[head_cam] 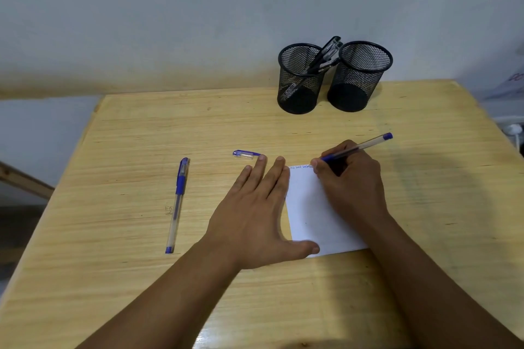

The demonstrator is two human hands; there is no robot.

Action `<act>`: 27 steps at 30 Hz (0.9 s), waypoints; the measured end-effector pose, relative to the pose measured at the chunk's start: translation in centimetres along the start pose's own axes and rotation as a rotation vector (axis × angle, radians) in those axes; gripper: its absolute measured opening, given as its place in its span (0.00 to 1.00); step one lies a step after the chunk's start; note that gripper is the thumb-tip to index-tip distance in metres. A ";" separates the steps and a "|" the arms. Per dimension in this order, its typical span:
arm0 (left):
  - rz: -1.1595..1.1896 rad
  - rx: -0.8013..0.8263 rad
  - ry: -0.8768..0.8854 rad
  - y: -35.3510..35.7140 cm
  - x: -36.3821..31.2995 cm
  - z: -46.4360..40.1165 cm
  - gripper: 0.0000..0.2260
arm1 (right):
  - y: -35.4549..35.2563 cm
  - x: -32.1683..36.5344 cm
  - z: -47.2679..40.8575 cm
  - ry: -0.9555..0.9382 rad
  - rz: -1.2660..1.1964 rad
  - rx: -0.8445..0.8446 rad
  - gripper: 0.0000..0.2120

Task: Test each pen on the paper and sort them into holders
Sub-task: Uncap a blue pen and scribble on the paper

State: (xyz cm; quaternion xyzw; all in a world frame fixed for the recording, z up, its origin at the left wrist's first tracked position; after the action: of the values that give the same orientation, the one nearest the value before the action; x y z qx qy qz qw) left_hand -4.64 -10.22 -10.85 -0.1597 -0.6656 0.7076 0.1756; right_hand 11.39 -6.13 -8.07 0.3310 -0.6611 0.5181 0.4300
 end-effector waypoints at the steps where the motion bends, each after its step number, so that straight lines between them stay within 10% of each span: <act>1: 0.001 0.000 -0.001 0.0 0.0 0.0 0.56 | -0.1 0.0 0.0 0.001 -0.007 -0.008 0.05; 17: 0.104 0.022 -0.013 -0.5 0.4 -0.4 0.57 | -2.3 -1.5 -0.1 0.148 -0.440 -0.063 0.01; 27: 0.287 -0.365 -0.203 -4.4 4.9 -0.3 0.22 | -2.2 -0.5 1.6 0.161 -0.538 -0.007 0.02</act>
State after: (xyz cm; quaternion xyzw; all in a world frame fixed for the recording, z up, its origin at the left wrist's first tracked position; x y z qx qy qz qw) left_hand -8.70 -7.46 -6.40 -0.2099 -0.7669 0.6060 -0.0261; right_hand 13.15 -8.23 -7.79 0.4508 -0.5149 0.4076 0.6045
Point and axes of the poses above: each hand's wrist, its own z-axis away from the middle knuckle, its own y-axis out of the palm, x = y × z, the point moved 9 cm from there along -z, towards the middle knuckle, and after that the axes turned 13 degrees about -z, right-handed, at the moved point
